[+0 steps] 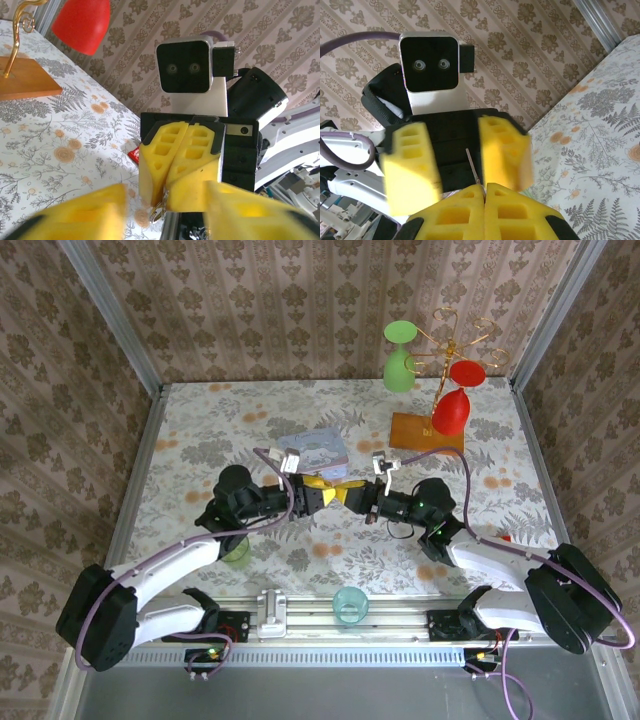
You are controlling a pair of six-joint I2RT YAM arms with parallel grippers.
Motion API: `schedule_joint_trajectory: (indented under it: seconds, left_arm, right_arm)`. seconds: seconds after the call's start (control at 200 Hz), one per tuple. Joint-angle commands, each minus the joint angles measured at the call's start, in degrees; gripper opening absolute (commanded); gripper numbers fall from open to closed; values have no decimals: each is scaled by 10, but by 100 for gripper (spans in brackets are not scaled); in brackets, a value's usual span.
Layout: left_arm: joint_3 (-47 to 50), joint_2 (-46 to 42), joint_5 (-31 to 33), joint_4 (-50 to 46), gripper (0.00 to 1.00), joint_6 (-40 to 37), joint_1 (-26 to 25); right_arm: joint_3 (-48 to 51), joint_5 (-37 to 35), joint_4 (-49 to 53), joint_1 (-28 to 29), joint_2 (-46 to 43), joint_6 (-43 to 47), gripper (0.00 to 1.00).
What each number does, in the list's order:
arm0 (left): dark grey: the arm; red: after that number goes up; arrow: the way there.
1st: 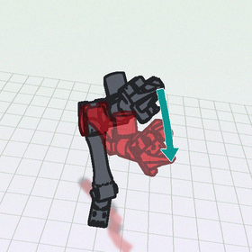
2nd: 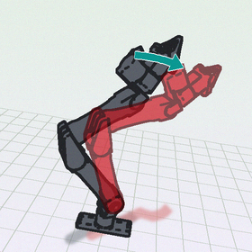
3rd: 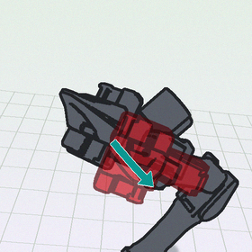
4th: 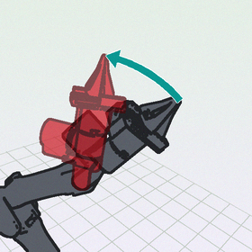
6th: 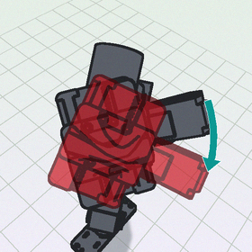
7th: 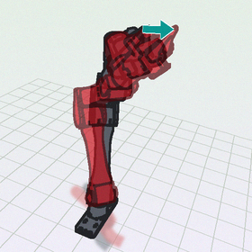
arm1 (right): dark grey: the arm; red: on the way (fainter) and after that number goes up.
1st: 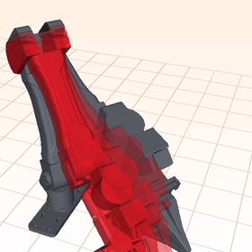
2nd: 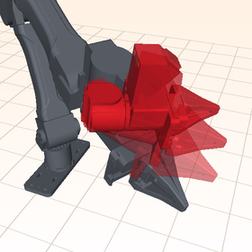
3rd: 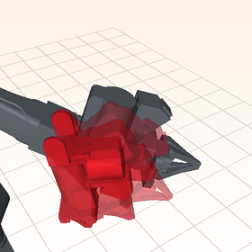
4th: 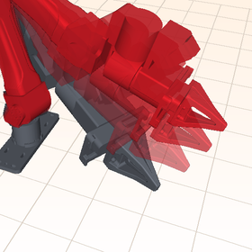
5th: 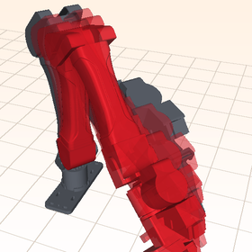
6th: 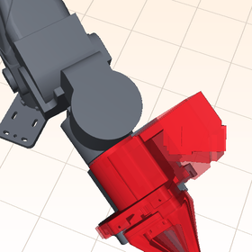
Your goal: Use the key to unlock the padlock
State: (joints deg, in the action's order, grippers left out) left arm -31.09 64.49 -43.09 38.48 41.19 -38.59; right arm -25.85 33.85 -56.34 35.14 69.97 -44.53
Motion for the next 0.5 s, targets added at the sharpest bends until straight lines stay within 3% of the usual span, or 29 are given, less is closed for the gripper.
schedule_joint_trajectory:
  seconds: [0.0,0.065,0.14,0.295,0.495]
  left_arm:
    - [38,-31,95,81,69,73,-4]
    - [45,-35,122,107,68,87,-13]
    - [30,-26,103,92,58,74,-15]
    - [30,-9,89,109,54,68,-17]
    - [25,-10,85,86,26,48,-17]
  right_arm:
    - [1,-12,45,3,-23,28,0]
    - [3,-12,53,3,-30,29,0]
    - [4,-16,58,3,-34,29,0]
    - [6,-12,54,3,-30,28,0]
    - [7,-18,60,3,-29,26,0]
